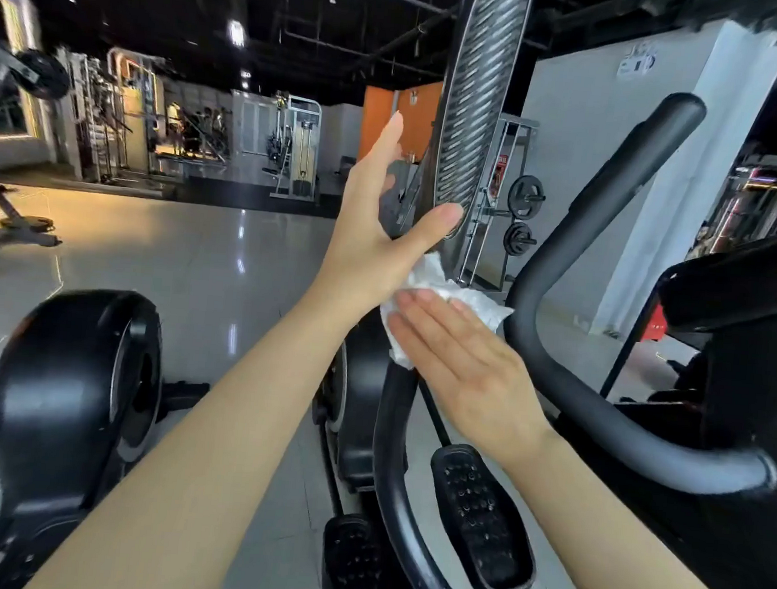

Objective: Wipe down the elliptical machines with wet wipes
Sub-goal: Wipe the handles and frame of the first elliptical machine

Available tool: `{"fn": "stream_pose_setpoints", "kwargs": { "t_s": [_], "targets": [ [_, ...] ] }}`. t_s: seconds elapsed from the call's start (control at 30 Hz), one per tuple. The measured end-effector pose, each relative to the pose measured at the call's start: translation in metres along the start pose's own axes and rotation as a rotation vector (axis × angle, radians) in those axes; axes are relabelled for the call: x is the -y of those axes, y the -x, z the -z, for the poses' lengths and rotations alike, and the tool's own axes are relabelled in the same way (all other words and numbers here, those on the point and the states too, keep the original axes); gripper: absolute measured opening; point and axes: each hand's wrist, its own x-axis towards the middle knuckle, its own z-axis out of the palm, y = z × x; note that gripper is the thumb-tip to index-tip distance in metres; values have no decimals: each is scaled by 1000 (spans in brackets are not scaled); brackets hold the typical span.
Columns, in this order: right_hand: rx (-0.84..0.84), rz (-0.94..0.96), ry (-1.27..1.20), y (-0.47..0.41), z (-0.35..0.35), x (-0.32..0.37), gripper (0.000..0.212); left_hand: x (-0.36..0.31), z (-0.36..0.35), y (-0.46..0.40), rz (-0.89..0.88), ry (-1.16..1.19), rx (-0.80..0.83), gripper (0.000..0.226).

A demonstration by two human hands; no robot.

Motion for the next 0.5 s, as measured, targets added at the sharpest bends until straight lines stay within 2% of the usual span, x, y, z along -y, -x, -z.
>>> {"fn": "stream_pose_setpoints", "kwargs": {
  "t_s": [0.13, 0.3, 0.4, 0.5],
  "targets": [
    [-34, -42, -55, 4, -2, 5, 40, -2, 9, 4, 52, -35, 32, 75],
    [193, 58, -71, 54, -19, 39, 59, 9, 20, 27, 106, -5, -3, 63],
    [235, -28, -173, 61, -16, 50, 61, 21, 19, 50, 135, 60, -76, 51],
    [219, -174, -315, 69, -6, 64, 47, 43, 14, 73, 188, 145, -129, 38]
  ]
}}
